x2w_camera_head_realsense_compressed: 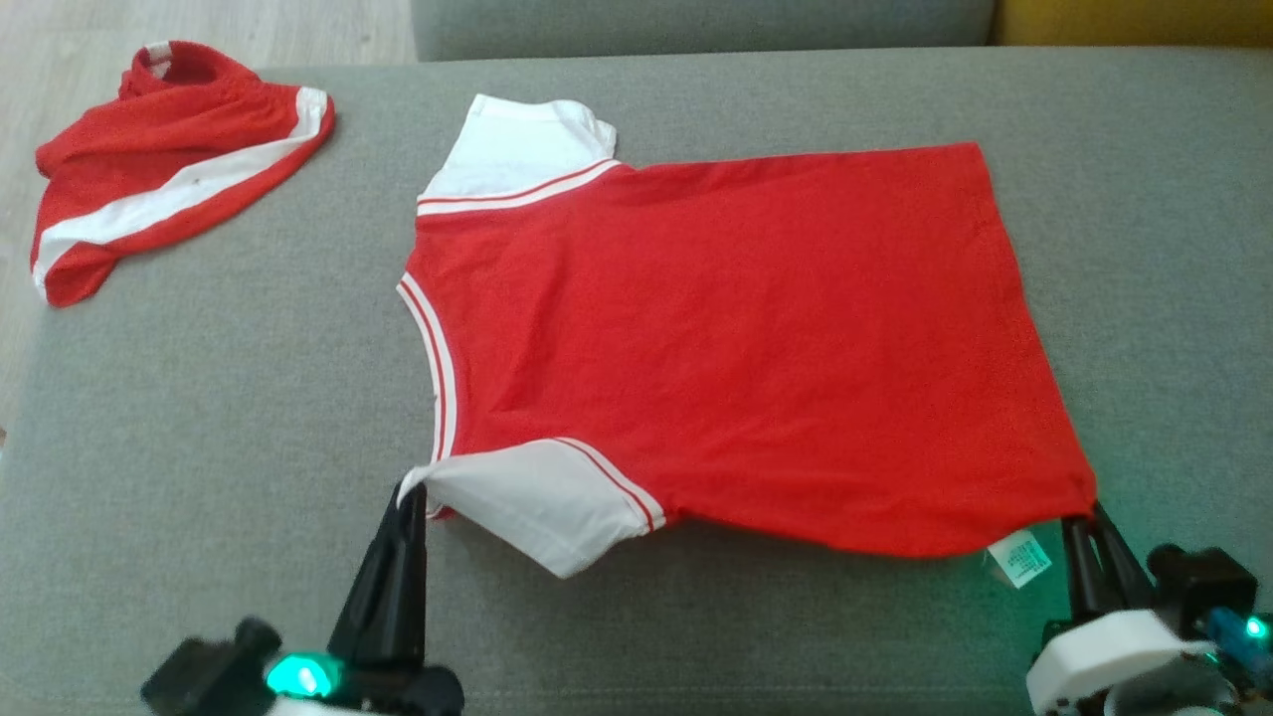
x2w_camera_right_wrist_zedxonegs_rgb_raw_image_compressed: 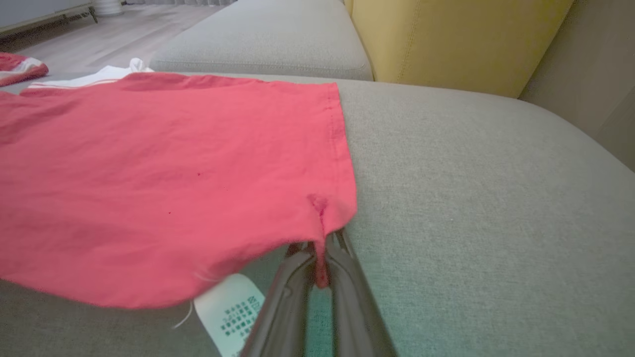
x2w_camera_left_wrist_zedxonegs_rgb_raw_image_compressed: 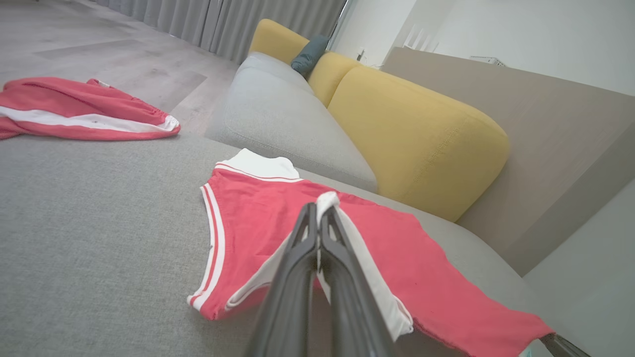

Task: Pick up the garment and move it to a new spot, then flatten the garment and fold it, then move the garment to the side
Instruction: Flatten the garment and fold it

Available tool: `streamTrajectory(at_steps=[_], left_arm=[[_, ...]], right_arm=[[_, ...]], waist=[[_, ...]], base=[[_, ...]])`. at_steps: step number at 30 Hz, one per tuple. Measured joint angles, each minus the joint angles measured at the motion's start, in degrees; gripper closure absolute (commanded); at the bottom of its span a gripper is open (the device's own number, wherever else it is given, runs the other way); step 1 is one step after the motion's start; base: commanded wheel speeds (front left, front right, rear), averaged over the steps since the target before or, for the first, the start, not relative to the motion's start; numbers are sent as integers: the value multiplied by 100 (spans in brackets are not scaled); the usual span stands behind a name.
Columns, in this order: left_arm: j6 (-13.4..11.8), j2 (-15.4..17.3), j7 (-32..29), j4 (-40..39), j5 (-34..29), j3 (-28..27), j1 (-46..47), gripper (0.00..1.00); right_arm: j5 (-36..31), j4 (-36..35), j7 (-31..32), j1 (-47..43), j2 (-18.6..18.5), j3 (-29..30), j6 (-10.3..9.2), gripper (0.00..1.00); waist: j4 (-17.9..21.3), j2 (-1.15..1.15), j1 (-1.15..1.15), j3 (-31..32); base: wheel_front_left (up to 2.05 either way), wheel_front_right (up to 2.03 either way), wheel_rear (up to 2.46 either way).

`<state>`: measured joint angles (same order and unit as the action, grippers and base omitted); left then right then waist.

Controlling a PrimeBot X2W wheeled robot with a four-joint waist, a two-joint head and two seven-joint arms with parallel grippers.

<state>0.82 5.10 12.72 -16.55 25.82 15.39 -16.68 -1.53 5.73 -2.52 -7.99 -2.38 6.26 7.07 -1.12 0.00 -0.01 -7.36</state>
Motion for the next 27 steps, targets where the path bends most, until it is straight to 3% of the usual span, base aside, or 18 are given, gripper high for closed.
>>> streamTrajectory(at_steps=[9,16,27], left_arm=[[177,-37,48,1050,158,-129,1177,100],[227,-109,41,2447,204,-107,2368,100],[328,-194,109,3854,199,-12,3253,100]], right_arm=[[-13,283,212,577,-1,162,0,100],[-137,884,481,1286,-1,129,0,100],[-469,1751,528,2214,-23,229,0,100]], waist=[[-98,0,0,-171],[-71,0,0,-364],[-89,0,1,-594]], base=[[0,0,0],[0,0,0],[0,0,0]])
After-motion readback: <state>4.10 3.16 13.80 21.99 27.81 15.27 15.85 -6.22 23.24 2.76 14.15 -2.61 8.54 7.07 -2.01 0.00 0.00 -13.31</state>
